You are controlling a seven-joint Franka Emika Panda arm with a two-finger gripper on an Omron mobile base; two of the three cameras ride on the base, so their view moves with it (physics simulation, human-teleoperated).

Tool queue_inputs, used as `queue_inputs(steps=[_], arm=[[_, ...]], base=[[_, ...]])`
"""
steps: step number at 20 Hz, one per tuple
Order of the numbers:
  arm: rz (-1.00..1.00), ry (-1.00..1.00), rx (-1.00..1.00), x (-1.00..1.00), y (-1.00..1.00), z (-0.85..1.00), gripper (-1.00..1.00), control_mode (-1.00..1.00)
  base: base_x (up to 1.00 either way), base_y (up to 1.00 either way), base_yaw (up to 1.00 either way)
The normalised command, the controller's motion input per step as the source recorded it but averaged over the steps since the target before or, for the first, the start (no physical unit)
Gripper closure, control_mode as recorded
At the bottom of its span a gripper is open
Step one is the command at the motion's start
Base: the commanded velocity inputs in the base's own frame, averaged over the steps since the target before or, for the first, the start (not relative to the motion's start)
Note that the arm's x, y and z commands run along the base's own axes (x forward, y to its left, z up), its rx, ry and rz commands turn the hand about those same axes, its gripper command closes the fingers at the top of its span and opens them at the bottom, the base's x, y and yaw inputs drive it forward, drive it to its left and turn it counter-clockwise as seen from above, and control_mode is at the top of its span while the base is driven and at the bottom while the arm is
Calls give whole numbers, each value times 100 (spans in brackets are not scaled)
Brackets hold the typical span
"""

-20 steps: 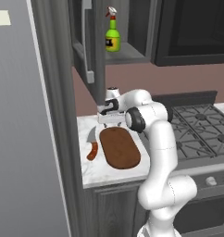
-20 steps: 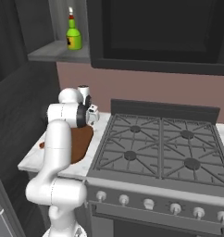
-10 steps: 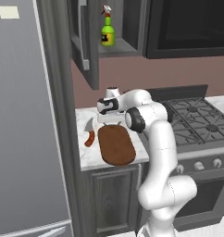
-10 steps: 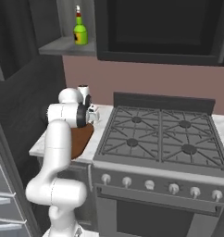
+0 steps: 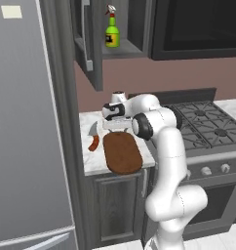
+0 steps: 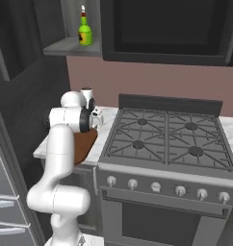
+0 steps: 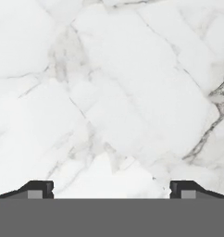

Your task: Move the cutting board and knife to the sink. Then move spray from the cabinet to the counter.

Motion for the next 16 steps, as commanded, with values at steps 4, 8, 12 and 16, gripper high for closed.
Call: queue_inputs(steps=[4,8,12,16], arm=[[0,0,0,0,0,0,-100,100],[0,0,0,0,0,0,-100,100],[0,0,0,0,0,0,-100,100],[0,0,0,0,0,0,-100,100]], base=[[-31,0,0],[-51,0,0],[-47,0,0],[-4,0,0]])
